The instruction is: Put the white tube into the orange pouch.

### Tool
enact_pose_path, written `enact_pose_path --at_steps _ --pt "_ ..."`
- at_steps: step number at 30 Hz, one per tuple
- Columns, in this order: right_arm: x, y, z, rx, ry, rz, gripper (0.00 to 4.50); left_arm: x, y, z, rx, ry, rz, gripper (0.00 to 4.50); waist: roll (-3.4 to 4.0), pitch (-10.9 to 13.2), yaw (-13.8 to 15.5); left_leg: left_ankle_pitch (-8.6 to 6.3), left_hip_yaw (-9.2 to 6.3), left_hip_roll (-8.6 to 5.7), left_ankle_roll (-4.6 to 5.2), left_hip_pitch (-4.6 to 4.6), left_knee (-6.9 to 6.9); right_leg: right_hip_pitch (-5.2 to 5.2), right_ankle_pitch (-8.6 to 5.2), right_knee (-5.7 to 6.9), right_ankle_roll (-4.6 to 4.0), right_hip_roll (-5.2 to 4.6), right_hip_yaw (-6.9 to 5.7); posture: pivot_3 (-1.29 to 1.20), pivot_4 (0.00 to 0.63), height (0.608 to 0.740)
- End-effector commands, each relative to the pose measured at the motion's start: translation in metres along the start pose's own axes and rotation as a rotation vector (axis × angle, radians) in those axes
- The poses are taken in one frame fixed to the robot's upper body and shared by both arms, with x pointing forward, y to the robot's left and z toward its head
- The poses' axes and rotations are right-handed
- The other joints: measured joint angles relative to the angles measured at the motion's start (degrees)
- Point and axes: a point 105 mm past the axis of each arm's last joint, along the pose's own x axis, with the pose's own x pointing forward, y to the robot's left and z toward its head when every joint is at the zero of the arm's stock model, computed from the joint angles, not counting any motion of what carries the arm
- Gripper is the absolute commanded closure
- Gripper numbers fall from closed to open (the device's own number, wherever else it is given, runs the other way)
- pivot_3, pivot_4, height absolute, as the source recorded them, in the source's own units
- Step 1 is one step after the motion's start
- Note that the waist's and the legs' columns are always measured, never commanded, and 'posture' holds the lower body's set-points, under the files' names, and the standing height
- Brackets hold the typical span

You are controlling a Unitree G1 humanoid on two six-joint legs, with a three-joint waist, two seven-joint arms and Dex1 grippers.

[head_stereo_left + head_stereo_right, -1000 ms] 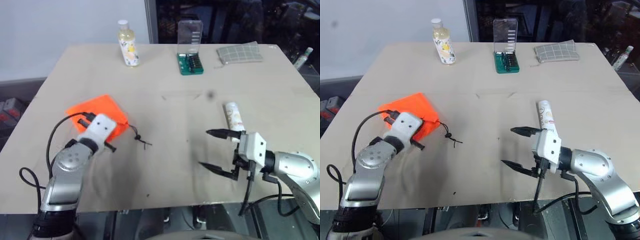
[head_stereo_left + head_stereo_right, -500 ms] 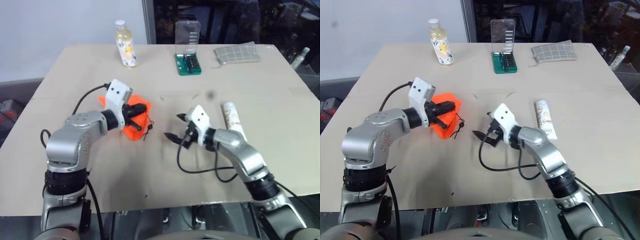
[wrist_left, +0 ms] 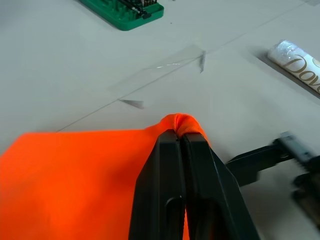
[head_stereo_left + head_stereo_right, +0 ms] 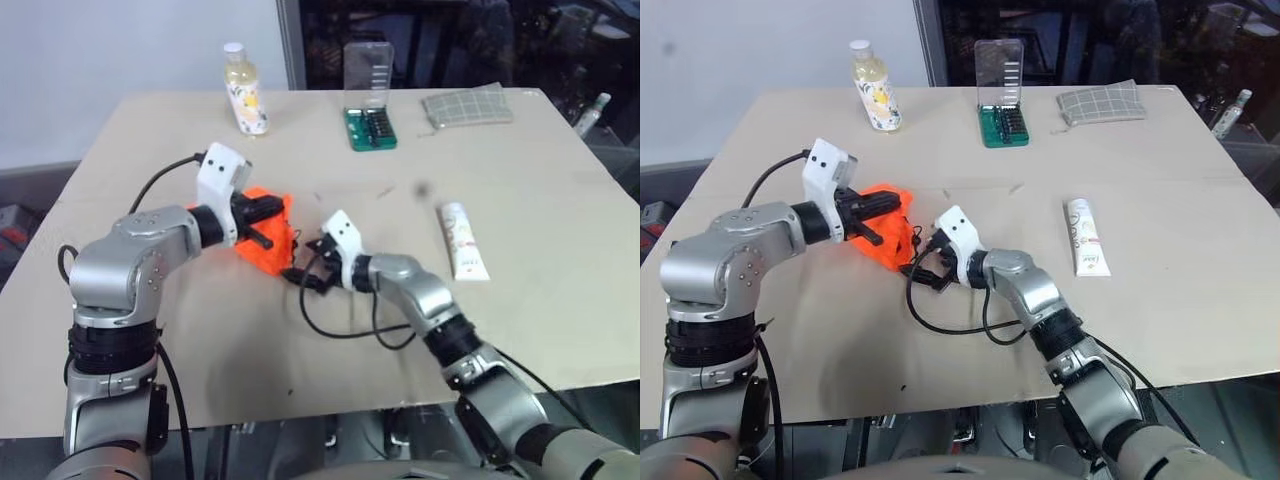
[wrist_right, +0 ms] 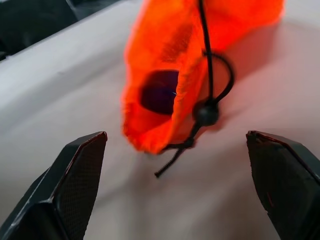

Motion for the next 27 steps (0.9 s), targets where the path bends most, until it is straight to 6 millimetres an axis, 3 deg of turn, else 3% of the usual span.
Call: enact_pose_path --at_steps 1,6,14,21,27 --pt "0.014 -0.003 0.001 -0.025 -0.005 -0.02 0.0 -0.007 0.001 0.011 0.03 -0.035 0.008 4.39 0.01 0.0 -0.23 0.0 0.02 -0.01 0.0 0.0 -0.01 -0.01 0.0 0.0 0.0 0.0 0.02 0.0 0.15 0.74" --pt "0.022 -0.004 -0.006 -0.078 0.011 -0.032 0.0 -0.011 0.003 0.013 0.029 -0.04 0.005 4.39 0.02 0.01 -0.27 -0.01 0.05 -0.01 -0.02 0.17 -0.04 0.05 0.0 0.0 0.0 -0.05 0.08 0.0 0.15 0.74" --pt "0.015 -0.01 -0.007 -0.187 0.007 -0.026 0.0 -0.019 0.006 0.008 0.053 -0.026 -0.009 4.39 0.04 0.02 -0.04 0.13 0.07 -0.02 -0.29 0.65 -0.44 0.33 -0.15 -0.07 -0.23 -0.37 0.13 0.0 0.15 0.74" --pt "0.017 -0.006 -0.002 -0.235 -0.012 0.013 3.08 -0.025 0.009 0.004 0.072 -0.011 -0.016 4.5 0.03 0.02 -0.56 0.24 0.09 -0.02 -0.46 0.65 -0.92 0.22 -0.02 -0.16 -0.33 -0.29 0.16 0.0 0.15 0.74" --pt "0.014 -0.003 -0.003 -0.296 -0.007 0.046 3.08 -0.027 0.012 0.004 0.078 -0.012 -0.015 4.5 0.04 0.03 -0.65 0.25 0.08 -0.02 -0.46 0.62 -1.03 0.19 -0.12 -0.25 -0.29 -0.25 0.12 0.0 0.15 0.74"
